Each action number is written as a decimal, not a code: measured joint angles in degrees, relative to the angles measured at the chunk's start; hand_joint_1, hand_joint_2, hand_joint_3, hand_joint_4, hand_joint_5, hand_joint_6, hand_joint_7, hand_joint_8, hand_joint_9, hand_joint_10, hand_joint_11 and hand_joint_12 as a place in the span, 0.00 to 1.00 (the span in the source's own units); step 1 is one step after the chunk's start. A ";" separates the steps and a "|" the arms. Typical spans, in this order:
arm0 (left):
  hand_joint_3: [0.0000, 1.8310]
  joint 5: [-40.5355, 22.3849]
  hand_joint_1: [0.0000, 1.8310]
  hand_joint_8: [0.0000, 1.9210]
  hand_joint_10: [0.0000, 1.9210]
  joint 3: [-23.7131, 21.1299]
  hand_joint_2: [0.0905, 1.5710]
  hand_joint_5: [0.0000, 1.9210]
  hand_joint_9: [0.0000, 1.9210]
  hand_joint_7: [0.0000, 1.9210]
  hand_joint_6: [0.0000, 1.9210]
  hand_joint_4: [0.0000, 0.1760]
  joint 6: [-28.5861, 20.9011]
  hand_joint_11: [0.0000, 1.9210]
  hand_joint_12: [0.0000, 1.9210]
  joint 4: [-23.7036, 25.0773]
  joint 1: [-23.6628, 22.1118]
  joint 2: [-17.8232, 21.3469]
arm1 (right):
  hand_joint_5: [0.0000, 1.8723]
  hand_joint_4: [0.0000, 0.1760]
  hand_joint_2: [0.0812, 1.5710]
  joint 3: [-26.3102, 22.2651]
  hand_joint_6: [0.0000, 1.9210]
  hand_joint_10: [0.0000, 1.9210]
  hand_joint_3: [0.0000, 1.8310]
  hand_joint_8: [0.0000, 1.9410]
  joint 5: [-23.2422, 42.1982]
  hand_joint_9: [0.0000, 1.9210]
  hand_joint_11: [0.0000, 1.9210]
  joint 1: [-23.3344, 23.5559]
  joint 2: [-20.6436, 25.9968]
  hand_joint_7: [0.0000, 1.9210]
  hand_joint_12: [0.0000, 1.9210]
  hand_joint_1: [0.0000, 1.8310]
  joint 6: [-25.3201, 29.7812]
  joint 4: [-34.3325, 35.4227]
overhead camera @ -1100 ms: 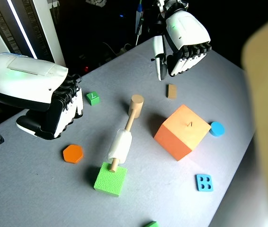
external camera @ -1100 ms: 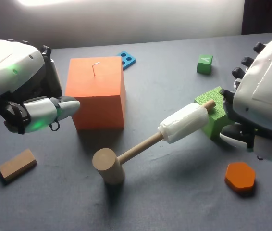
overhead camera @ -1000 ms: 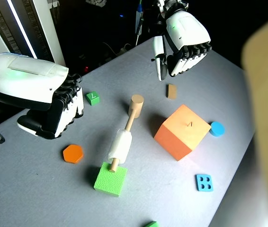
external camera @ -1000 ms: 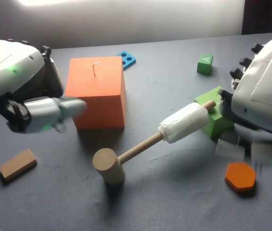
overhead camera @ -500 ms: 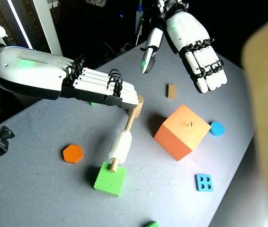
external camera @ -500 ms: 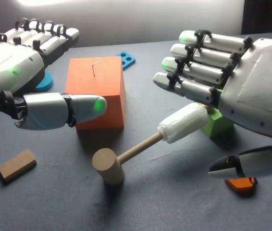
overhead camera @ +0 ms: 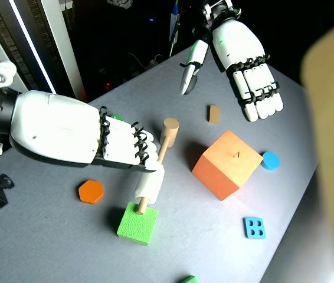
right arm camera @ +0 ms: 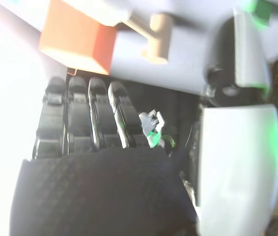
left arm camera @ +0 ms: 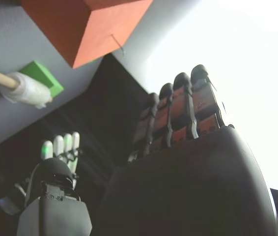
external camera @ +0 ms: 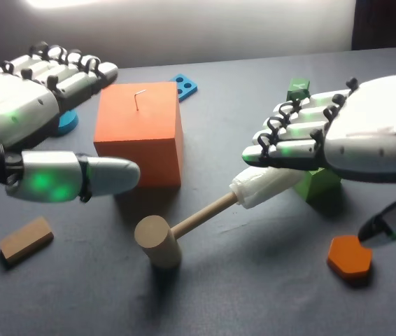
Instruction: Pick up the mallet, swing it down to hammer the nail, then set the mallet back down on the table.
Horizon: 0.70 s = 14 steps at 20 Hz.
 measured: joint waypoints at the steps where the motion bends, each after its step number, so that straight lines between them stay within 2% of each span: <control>1: 0.01 0.02 0.00 0.00 0.00 0.83 0.62 0.00 0.00 0.00 0.00 0.00 -3.58 0.00 0.00 3.67 0.96 0.00 | 0.00 0.00 0.56 0.68 0.00 0.00 0.01 0.00 -1.73 0.00 0.00 1.46 -0.52 0.00 0.00 0.71 4.72 -1.18; 3: 0.01 -0.13 0.00 0.00 0.00 2.34 0.63 0.00 0.00 0.00 0.00 0.00 -10.36 0.00 0.00 10.05 2.75 -0.17 | 0.00 0.00 0.56 1.03 0.00 0.00 0.01 0.00 -5.27 0.00 0.00 3.96 -1.77 0.00 0.00 0.74 19.98 -14.45; 5: 0.01 -1.55 0.00 0.00 0.00 3.56 0.63 0.00 0.00 0.00 0.00 0.00 -13.42 0.00 0.00 12.44 4.74 -1.07 | 0.00 0.00 0.57 1.03 0.00 0.00 0.01 0.00 -7.89 0.00 0.00 4.39 -3.32 0.00 0.00 0.72 35.30 -31.56; 6: 0.01 -3.87 0.00 0.00 0.00 4.66 0.63 0.00 0.00 0.00 0.00 0.00 -15.80 0.00 0.00 13.33 6.73 -2.45 | 0.00 0.00 0.58 1.05 0.00 0.00 0.01 0.00 -8.76 0.00 0.00 4.37 -3.76 0.00 0.00 0.71 40.83 -38.29; 9: 0.01 -6.82 0.00 0.00 0.00 6.23 0.64 0.00 0.00 0.00 0.00 0.00 -18.93 0.00 0.00 14.99 9.29 -5.11 | 0.00 0.00 0.58 2.01 0.00 0.00 0.01 0.00 -8.24 0.00 0.00 4.24 -6.19 0.00 0.00 0.72 45.07 -43.25; 12: 0.01 -9.38 0.00 0.00 0.00 7.34 0.64 0.00 0.00 0.00 0.00 0.00 -19.74 0.00 0.00 15.98 9.84 -7.13 | 0.00 0.00 0.58 2.82 0.00 0.00 0.01 0.00 -8.13 0.00 0.00 2.32 -10.91 0.00 0.00 0.73 53.94 -50.69; 14: 0.01 -9.92 0.00 0.00 0.00 7.98 0.64 0.00 0.00 0.00 0.00 0.00 -20.04 0.00 0.00 16.00 10.58 -7.63 | 0.00 0.00 0.59 4.17 0.00 0.00 0.01 0.00 -8.26 0.00 0.00 0.96 -14.29 0.00 0.00 0.72 61.99 -57.48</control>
